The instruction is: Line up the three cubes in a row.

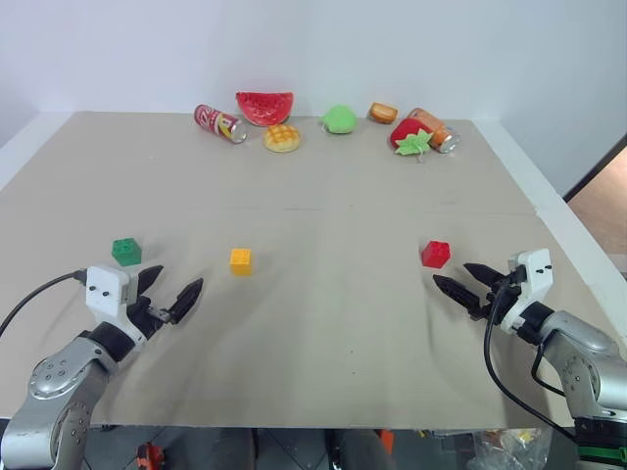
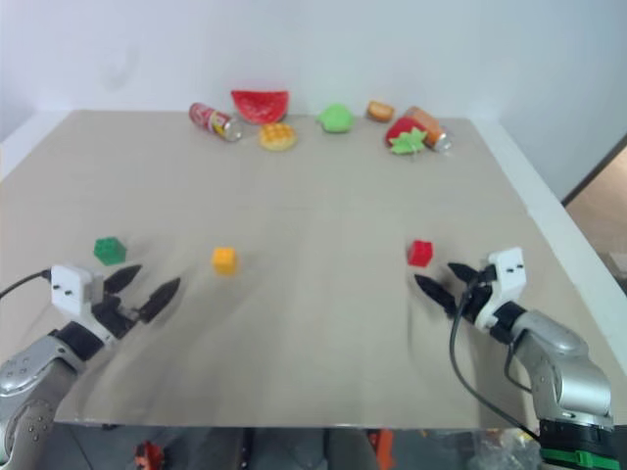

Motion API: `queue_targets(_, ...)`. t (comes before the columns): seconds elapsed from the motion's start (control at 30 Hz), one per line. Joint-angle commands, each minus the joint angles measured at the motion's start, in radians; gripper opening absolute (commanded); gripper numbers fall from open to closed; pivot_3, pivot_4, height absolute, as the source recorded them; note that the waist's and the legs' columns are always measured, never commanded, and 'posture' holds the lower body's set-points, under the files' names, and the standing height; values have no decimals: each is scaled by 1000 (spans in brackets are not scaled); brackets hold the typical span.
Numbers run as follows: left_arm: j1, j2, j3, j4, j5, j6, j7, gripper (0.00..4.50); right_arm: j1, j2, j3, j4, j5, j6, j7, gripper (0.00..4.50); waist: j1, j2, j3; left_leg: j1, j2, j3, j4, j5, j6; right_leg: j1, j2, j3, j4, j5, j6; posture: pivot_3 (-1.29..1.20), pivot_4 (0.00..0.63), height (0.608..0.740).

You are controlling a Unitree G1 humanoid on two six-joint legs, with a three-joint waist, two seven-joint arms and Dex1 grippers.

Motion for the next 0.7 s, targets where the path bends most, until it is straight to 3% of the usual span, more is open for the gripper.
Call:
queue_targets(0.03, 15, 21, 21, -3, -8, -12, -25, 4462, 26, -22, -60, -63, 18, -4, -4, 4326, 0, 0, 0, 0, 0, 0, 0, 0, 0, 0, 0, 0, 0, 0, 0, 0, 150, 740)
queue_targets(0.33, 101, 110, 40, 7, -26, 17, -131, 4462, 74, -80, -121, -96, -9, 2, -27, 4326, 0, 0, 0, 2, 0, 1, 0, -1, 0, 0, 0, 1, 0, 0, 0, 0, 150, 740)
queue_targets(0.53, -91, 167, -34, 23, -32, 33, -191, 4462, 27, -74, -93, -68, -117, 28, -191, 4326, 1, 0, 0, 1, 0, 1, 1, 0, 1, 0, -1, 1, 0, 0, -1, 0, 150, 740)
queue_targets(0.7, -319, 220, -175, -1, -76, 55, -348, 4462, 63, 16, -49, -204, -148, 133, -338, 4326, 2, 1, -1, 0, -1, 1, 1, 1, 2, 2, -1, 1, 0, 0, -1, 0, 150, 740)
